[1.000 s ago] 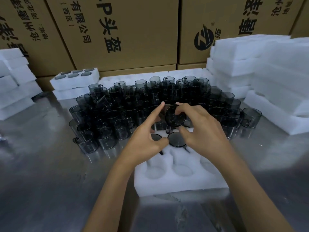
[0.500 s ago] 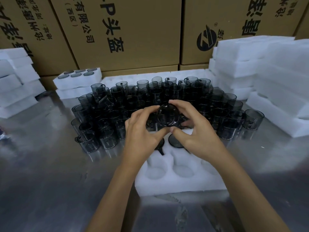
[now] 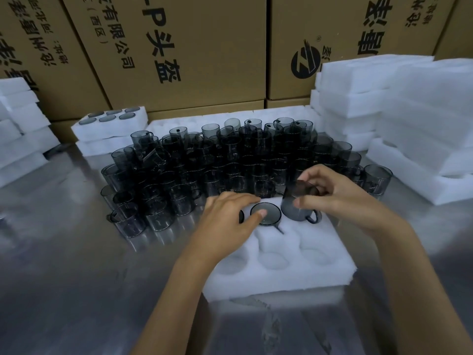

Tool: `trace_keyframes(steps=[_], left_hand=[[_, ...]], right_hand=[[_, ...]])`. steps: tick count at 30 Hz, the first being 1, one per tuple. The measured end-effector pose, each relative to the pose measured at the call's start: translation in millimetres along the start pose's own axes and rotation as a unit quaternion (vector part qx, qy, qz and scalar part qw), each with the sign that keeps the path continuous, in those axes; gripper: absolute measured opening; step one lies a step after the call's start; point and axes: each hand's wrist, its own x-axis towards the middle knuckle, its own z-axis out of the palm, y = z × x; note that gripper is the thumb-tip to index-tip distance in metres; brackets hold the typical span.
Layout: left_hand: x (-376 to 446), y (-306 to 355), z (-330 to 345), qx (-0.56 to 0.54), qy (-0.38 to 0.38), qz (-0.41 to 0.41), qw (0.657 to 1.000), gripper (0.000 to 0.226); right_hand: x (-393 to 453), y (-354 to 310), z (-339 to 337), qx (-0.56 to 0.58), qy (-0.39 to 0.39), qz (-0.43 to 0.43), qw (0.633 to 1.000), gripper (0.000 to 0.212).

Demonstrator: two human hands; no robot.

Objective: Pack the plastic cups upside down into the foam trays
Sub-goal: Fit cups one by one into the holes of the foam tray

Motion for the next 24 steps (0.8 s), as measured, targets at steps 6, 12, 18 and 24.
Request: trace_keyframes(steps=[6,12,18,24], left_hand=[[-0.1,-3.2,1.9,0.016,-0.003,0.003,1.0,0.039],[1.5,-4.4,3.5,0.023,0.002,0.005,1.0,0.038],[1.8,-4.8,3.6,0.028,0.004,0.008,1.0,0.037],[1.0,-4.8,3.5,0.028,0.002,0.007,1.0,0.035]], right_hand=[[-3.0,1.9,-8.3,-0.035,-0.003,0.005,0.999,0.033],[-2.0,8.1,-7.2,-0.06,-0.048,0.007,0.997,0.039],[2.1,17.7,-12.9,-0.046,-0.014,0.014,0.999,0.017],[8.0,33.1,-10.6,0.007,-0.012,0.027,1.0,0.026]])
